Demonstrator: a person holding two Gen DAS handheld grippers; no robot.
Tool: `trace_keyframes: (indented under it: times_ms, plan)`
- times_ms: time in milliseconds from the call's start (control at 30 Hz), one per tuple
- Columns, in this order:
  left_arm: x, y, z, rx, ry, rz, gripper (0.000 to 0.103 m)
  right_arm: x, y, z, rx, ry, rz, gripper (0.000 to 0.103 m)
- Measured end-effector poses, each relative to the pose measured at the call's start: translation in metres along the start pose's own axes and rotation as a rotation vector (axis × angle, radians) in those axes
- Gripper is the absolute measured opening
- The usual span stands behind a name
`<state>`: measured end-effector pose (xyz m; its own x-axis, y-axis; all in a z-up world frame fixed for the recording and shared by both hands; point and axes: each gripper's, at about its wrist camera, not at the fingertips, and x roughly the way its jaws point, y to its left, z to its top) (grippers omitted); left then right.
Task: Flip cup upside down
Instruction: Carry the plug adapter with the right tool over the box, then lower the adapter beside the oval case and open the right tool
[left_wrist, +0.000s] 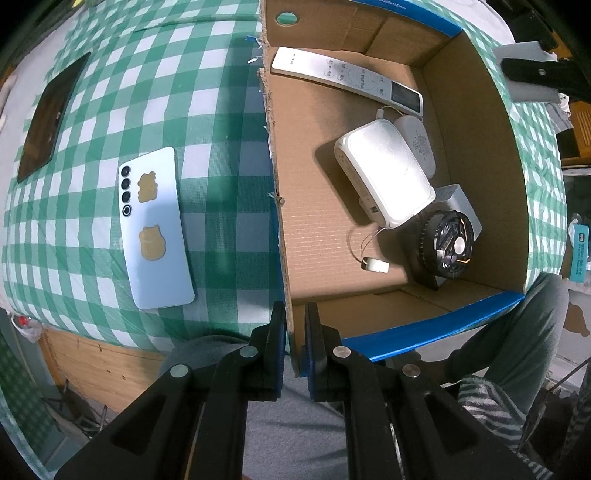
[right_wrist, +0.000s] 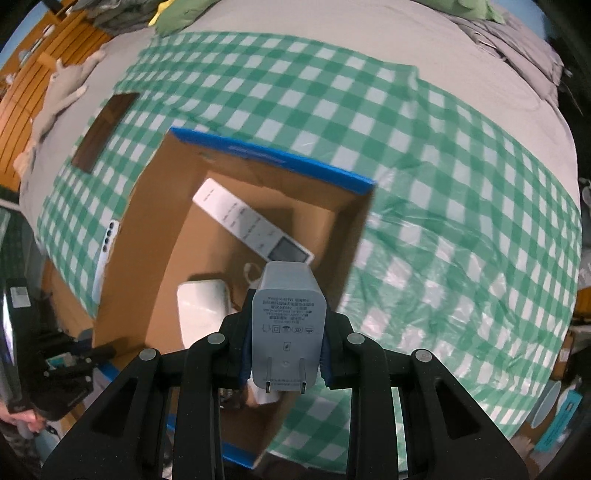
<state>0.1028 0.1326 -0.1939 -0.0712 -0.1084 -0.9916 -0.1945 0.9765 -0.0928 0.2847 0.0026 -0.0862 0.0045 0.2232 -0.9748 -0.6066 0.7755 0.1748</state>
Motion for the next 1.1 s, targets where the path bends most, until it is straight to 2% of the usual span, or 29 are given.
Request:
trace_keyframes:
  times_ms: [267, 600, 967, 1100]
  plan:
    - [0.0, 0.0, 0.0, 0.0, -0.001, 0.0, 0.008, 0.037, 0.024, 0.001, -0.025, 0.061, 0.0, 0.026]
    - [0.0, 0.0, 0.0, 0.0, -0.001, -0.002, 0.008, 0.081, 0.031, -0.001, -0.03, 0.114, 0.0, 0.026]
    - [-0.001, 0.0, 0.002, -0.003, -0.002, -0.007, 0.008, 0.103, 0.029, -0.003, -0.027, 0.139, 0.001, 0.026]
    - [-0.002, 0.0, 0.002, -0.001, -0.002, -0.007, 0.008, 0.098, 0.029, -0.002, -0.037, 0.121, 0.007, 0.029]
